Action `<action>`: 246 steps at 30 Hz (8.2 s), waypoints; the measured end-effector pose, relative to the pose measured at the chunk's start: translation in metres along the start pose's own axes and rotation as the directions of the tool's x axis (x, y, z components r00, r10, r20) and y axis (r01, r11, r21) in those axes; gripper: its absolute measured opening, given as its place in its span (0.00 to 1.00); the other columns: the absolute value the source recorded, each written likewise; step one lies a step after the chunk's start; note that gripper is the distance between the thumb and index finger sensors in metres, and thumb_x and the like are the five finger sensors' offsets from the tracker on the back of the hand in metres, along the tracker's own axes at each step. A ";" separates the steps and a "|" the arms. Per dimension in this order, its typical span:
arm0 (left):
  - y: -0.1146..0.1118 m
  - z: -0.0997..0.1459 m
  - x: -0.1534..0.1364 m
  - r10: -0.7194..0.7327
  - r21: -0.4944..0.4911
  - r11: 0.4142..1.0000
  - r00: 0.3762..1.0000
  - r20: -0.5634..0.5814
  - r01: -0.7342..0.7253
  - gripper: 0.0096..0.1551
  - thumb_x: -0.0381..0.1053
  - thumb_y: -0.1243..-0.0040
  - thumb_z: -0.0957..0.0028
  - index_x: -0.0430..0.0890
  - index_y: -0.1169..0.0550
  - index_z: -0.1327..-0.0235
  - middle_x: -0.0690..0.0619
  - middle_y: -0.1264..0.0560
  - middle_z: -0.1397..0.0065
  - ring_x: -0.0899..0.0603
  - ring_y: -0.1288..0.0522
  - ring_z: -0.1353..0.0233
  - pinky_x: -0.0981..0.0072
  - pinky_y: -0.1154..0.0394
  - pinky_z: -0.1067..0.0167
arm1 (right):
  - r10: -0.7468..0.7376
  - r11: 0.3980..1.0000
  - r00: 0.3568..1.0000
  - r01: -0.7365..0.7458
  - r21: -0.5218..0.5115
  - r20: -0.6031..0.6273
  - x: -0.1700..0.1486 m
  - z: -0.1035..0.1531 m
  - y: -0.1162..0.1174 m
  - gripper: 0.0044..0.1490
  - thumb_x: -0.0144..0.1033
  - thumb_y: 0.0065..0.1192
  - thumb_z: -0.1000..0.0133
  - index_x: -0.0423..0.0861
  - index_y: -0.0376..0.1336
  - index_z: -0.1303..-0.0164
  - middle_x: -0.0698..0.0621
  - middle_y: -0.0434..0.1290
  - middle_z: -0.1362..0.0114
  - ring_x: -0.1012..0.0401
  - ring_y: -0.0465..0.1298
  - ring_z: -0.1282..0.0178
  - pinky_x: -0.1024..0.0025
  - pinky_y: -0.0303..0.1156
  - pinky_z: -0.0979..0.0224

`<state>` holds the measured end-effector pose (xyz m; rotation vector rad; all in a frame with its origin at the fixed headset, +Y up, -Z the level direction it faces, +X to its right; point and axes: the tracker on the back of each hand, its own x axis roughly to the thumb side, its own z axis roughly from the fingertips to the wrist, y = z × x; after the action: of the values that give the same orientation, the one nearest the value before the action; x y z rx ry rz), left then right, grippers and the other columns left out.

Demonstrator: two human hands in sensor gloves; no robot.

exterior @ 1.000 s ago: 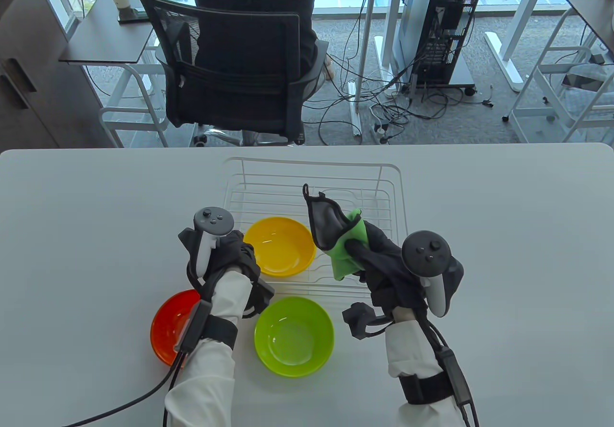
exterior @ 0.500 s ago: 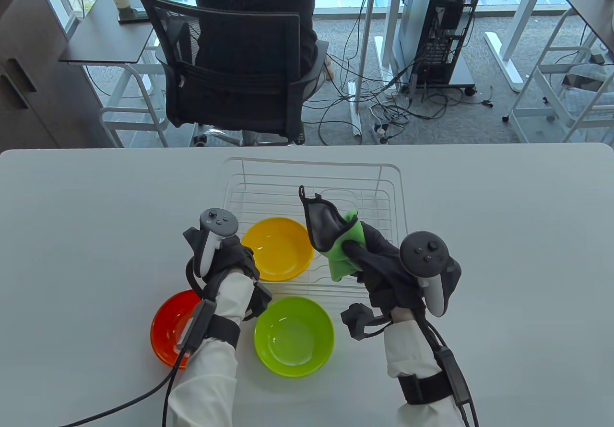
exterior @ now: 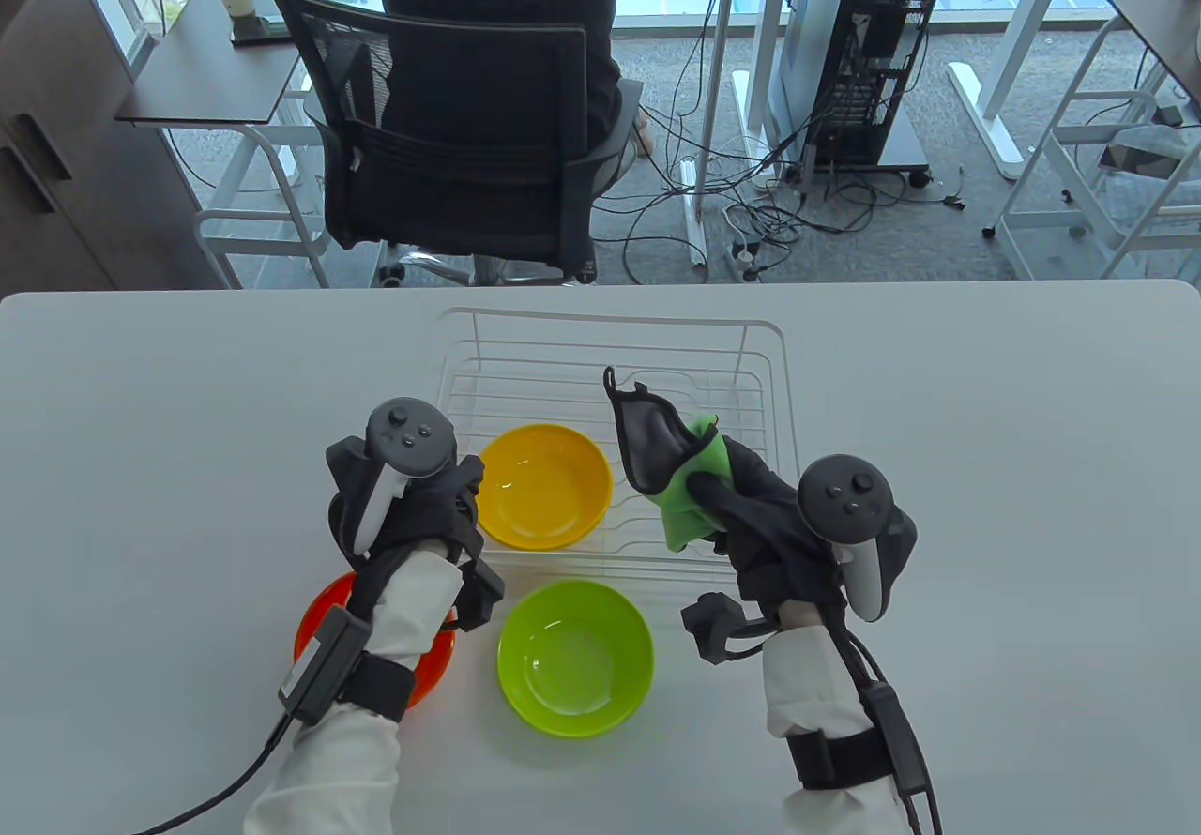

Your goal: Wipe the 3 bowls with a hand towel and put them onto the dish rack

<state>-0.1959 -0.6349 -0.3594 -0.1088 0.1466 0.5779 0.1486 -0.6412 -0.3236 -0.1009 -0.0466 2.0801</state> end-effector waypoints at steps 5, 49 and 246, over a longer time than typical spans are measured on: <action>0.016 0.019 -0.006 0.036 0.009 0.999 0.997 0.064 -0.037 0.37 0.43 0.43 0.38 0.29 0.38 0.21 0.21 0.30 0.28 0.25 0.19 0.38 0.45 0.19 0.50 | 0.000 1.000 1.000 0.000 -0.003 -0.007 -0.002 0.000 -0.001 0.37 0.44 0.70 0.50 0.46 0.66 0.30 0.38 0.76 0.36 0.53 0.85 0.57 0.66 0.82 0.57; -0.032 0.011 -0.149 -0.318 -0.307 0.914 0.939 -0.134 0.265 0.35 0.46 0.42 0.40 0.33 0.34 0.22 0.27 0.29 0.26 0.27 0.22 0.32 0.38 0.24 0.42 | 0.046 0.999 0.998 -0.046 -0.003 -0.030 -0.011 0.001 -0.002 0.37 0.44 0.70 0.51 0.46 0.66 0.30 0.38 0.76 0.36 0.53 0.85 0.56 0.66 0.82 0.57; -0.012 -0.015 0.023 -0.221 0.152 0.957 0.959 -0.178 0.249 0.29 0.40 0.40 0.40 0.27 0.29 0.30 0.24 0.20 0.41 0.30 0.10 0.56 0.62 0.11 0.66 | 0.656 0.740 0.750 -0.619 -0.262 0.082 0.046 0.041 0.052 0.36 0.51 0.69 0.52 0.43 0.72 0.38 0.42 0.81 0.51 0.57 0.82 0.64 0.67 0.79 0.61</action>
<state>-0.1720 -0.6343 -0.3772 -0.0024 0.3340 0.3152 0.0772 -0.6267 -0.2894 -0.0792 -0.4014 2.7760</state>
